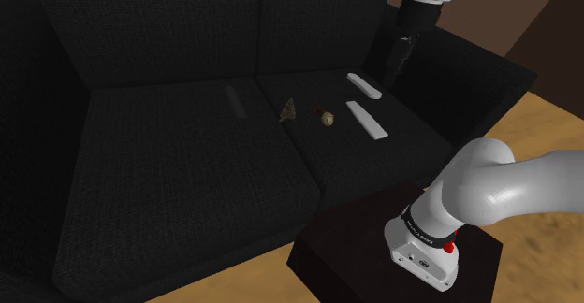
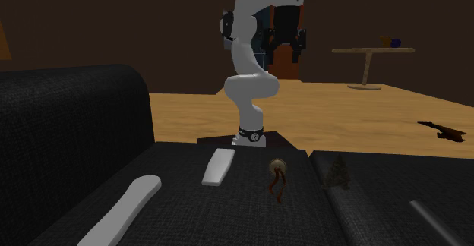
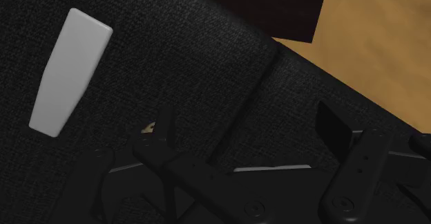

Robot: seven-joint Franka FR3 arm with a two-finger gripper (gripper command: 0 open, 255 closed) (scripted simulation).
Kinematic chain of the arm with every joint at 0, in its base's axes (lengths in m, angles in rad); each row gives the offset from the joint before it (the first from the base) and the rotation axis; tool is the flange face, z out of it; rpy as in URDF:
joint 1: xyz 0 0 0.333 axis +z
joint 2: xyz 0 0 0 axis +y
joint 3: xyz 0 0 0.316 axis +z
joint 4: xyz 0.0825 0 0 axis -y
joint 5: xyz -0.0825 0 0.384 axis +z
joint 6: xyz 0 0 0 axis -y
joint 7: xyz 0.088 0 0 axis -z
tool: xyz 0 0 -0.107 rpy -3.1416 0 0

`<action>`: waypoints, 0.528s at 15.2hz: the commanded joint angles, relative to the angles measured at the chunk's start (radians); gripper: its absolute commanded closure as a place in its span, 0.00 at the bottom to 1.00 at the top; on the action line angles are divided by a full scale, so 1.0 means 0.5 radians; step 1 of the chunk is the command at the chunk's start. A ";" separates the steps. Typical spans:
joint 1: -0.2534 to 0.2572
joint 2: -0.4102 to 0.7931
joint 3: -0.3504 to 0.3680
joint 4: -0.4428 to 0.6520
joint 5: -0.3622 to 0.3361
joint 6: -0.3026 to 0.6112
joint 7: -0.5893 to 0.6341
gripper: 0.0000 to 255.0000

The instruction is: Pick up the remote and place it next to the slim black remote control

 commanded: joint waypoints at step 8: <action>-0.116 0.283 -0.213 -0.026 -0.133 0.319 -0.124 0.00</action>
